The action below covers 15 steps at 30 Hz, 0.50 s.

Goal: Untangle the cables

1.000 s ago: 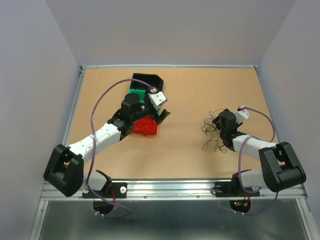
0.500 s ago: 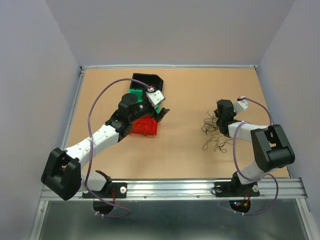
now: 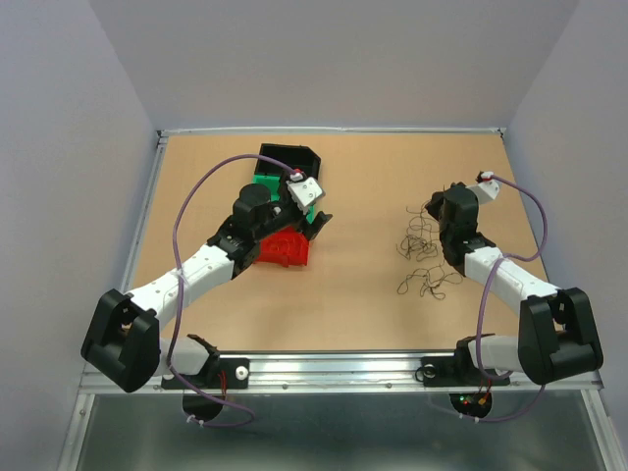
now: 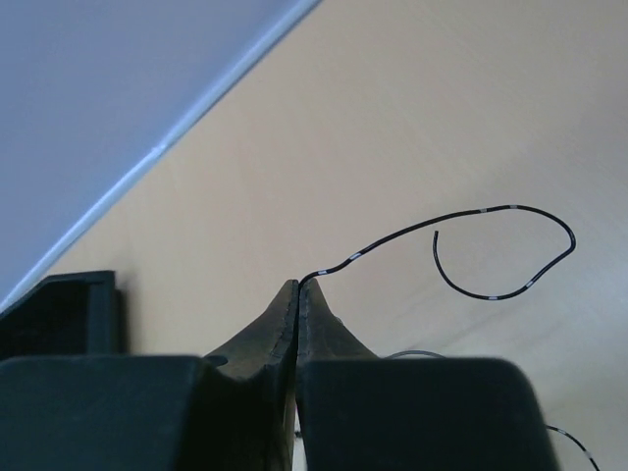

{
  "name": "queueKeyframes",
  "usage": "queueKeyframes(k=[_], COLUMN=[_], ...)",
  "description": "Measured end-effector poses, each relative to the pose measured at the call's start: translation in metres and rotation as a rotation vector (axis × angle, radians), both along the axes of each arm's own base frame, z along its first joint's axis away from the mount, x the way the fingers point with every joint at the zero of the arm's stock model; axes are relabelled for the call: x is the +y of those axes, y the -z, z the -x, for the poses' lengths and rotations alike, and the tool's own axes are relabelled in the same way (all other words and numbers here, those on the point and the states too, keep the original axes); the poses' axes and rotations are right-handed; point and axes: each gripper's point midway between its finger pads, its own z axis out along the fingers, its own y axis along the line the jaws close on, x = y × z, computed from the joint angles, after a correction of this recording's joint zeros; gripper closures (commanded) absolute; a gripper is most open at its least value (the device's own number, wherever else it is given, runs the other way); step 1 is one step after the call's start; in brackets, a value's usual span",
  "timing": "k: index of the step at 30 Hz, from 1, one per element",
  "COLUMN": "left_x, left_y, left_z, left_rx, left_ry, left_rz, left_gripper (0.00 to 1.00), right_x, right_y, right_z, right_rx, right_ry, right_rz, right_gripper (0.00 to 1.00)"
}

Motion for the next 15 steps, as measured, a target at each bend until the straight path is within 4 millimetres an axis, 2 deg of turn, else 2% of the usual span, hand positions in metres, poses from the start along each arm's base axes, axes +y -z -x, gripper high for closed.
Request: queueKeyframes(k=[3, 8, 13, 15], left_x=[-0.003, -0.017, -0.042, -0.049], left_y=[0.011, 0.027, 0.017, 0.009], left_z=[-0.001, -0.001, -0.005, -0.007], left_rx=[0.023, 0.074, 0.071, 0.061], left_ry=[0.01, 0.07, 0.133, 0.146], left_rz=[-0.014, -0.034, -0.02, -0.009], left_gripper=[0.01, 0.01, 0.02, 0.07], right_x=[0.02, 0.066, 0.122, 0.141], right_y=[-0.022, -0.038, -0.065, -0.081], right_z=[-0.001, 0.0, 0.019, 0.031], right_rx=[-0.043, -0.069, -0.127, -0.172], right_ry=[-0.119, -0.348, -0.609, -0.711], right_rz=[-0.014, -0.045, -0.083, -0.091], right_gripper=[0.99, 0.99, 0.99, 0.99])
